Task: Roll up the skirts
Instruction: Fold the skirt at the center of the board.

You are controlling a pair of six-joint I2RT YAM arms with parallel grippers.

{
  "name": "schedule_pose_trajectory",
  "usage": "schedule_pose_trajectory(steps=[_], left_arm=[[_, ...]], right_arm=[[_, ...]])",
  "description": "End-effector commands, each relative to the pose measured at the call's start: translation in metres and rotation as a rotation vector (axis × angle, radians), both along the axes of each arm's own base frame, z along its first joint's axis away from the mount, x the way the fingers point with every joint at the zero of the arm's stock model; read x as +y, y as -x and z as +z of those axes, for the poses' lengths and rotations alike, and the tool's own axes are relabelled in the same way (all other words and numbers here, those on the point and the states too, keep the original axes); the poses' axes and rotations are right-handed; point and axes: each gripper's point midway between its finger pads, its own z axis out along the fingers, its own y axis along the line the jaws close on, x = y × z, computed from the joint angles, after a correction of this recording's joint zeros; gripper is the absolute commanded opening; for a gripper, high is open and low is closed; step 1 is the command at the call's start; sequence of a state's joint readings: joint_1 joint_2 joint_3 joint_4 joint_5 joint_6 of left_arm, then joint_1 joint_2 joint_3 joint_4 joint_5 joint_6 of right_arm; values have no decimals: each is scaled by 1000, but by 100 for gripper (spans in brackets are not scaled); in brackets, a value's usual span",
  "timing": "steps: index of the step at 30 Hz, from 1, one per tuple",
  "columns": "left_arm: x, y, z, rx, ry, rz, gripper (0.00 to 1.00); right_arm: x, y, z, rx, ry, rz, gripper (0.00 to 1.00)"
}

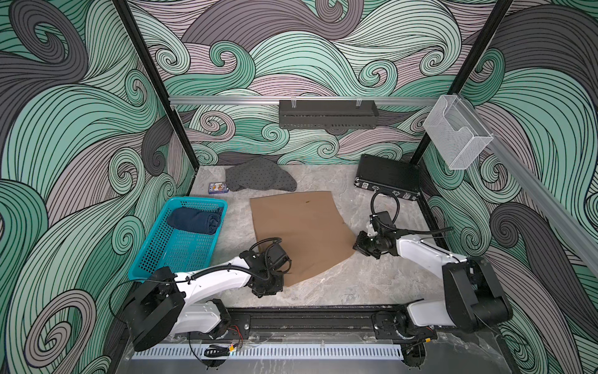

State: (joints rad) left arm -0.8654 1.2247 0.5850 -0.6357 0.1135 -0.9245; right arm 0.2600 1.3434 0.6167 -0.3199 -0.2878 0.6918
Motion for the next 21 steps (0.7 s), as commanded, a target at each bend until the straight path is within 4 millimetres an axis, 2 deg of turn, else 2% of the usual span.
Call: schedule_pose_trajectory(steps=[1, 4, 10, 15, 18, 21], left_arm=[[1, -9, 16, -49, 33, 44, 0], [-5, -4, 29, -49, 99, 16, 0], [1, 21, 58, -12, 164, -36, 0], [-2, 33, 105, -92, 343, -79, 0], [3, 24, 137, -216, 417, -35, 0], [9, 9, 166, -299, 408, 3, 0]], right_arm=[[-13, 24, 2, 33, 38, -44, 0], [-13, 44, 7, 24, 29, -63, 0], [-12, 89, 26, -29, 56, -94, 0], [-13, 116, 44, -104, 32, -113, 0], [-13, 118, 59, -137, 42, -92, 0], [-13, 104, 84, -212, 97, -57, 0]])
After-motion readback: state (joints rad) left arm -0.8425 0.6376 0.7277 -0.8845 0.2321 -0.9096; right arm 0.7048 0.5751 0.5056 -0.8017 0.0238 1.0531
